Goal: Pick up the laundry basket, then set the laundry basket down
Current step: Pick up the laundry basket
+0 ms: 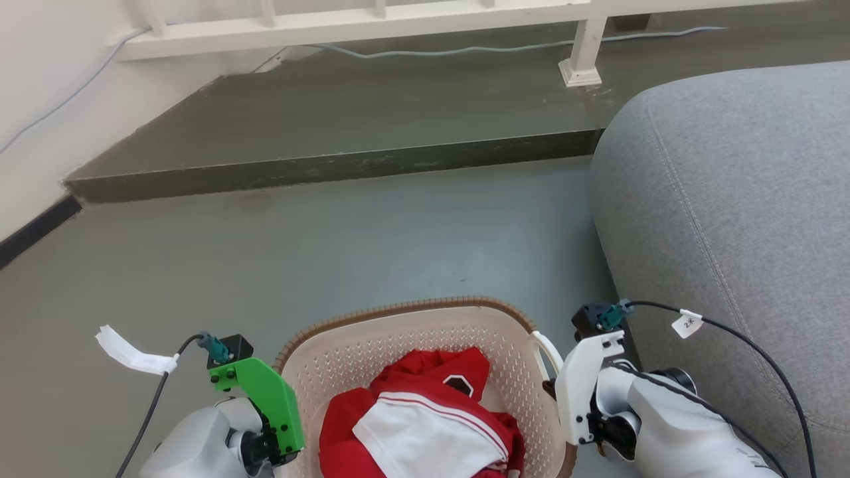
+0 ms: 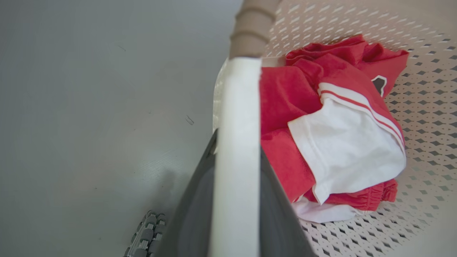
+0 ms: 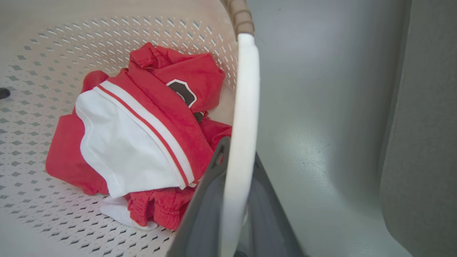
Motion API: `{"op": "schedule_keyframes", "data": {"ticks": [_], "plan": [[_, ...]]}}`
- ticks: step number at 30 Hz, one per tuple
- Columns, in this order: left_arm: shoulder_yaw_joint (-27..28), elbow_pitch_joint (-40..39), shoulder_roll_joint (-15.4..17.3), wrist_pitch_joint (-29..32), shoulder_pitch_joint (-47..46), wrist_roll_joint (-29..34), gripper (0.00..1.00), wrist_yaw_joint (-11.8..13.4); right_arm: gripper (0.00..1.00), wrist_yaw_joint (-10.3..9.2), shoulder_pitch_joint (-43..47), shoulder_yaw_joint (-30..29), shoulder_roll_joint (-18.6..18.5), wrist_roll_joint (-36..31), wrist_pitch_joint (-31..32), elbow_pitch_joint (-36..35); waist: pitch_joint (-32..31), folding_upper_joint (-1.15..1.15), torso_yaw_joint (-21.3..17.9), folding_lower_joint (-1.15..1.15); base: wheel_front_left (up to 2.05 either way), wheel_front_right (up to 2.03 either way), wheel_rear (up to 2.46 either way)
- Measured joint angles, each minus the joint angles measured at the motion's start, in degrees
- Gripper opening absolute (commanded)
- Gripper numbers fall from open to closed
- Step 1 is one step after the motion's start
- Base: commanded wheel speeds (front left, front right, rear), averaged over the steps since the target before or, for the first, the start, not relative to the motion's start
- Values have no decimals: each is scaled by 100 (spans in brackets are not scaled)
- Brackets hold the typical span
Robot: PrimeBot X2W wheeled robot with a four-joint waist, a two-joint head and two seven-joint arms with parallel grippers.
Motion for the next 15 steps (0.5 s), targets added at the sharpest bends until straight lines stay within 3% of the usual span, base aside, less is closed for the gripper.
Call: {"op": "schedule_keyframes", "data": {"ticks": [15], "plan": [[-14,80,-1,1,1,-40,0,0,0,0,36,149,-2,141,57,-4,-87,0,-56,0,0,0,0]]}}
